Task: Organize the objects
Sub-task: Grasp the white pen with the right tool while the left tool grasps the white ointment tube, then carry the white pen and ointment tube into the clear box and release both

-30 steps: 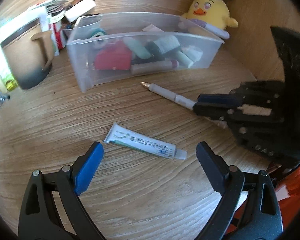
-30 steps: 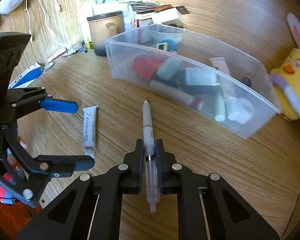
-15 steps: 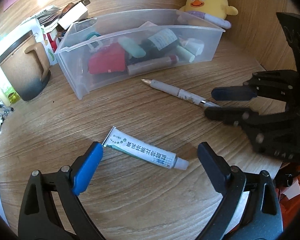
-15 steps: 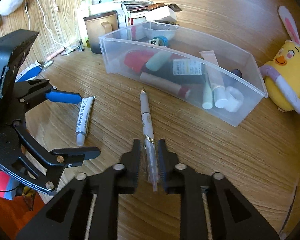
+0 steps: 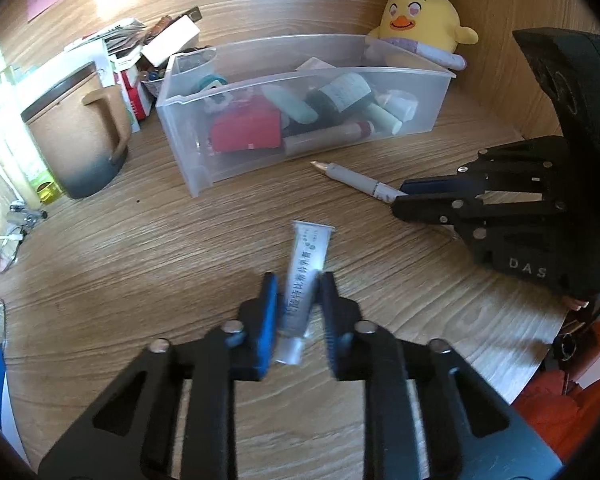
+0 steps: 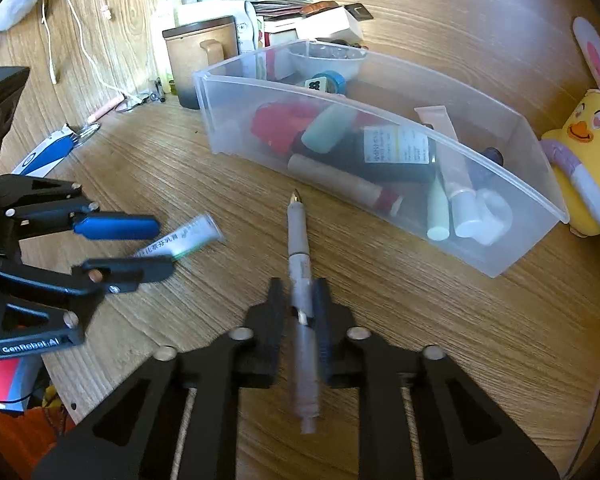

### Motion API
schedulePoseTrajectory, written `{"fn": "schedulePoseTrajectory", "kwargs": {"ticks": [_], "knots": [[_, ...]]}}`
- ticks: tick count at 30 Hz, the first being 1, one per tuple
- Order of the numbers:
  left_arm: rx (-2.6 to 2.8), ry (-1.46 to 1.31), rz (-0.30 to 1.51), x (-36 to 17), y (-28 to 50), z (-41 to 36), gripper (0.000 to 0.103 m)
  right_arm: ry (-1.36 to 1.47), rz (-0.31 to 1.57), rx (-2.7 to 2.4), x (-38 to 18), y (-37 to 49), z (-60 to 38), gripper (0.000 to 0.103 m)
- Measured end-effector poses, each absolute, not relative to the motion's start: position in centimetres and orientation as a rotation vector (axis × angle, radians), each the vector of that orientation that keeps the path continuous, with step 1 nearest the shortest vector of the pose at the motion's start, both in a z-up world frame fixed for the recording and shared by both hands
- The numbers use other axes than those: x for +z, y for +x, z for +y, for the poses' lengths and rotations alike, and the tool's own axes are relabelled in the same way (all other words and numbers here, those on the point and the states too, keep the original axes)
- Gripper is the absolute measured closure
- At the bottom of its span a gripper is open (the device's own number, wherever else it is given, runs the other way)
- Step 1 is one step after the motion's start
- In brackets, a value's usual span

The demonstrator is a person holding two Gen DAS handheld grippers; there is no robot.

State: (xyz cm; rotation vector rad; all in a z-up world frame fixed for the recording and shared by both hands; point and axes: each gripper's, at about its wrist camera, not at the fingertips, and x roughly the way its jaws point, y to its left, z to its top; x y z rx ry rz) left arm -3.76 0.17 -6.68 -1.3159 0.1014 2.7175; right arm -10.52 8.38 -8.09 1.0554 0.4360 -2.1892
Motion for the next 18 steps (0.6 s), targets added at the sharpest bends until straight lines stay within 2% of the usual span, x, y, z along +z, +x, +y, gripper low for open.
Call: {"fn": "schedulePoseTrajectory", "kwargs": {"ticks": [6,18], "knots": [[2.748,-1.283,0.081,-6.3,-3.5,0.1,0.088,1.020,0.419,-2.191,-7.6,-9.6,8.6,0.093],[2.838,-1.059,0.011,-1.7,-3.6,0.5,0.088,0.885,0.325,-2.248,-3.3,-8.3,10.2,0.093]]}}
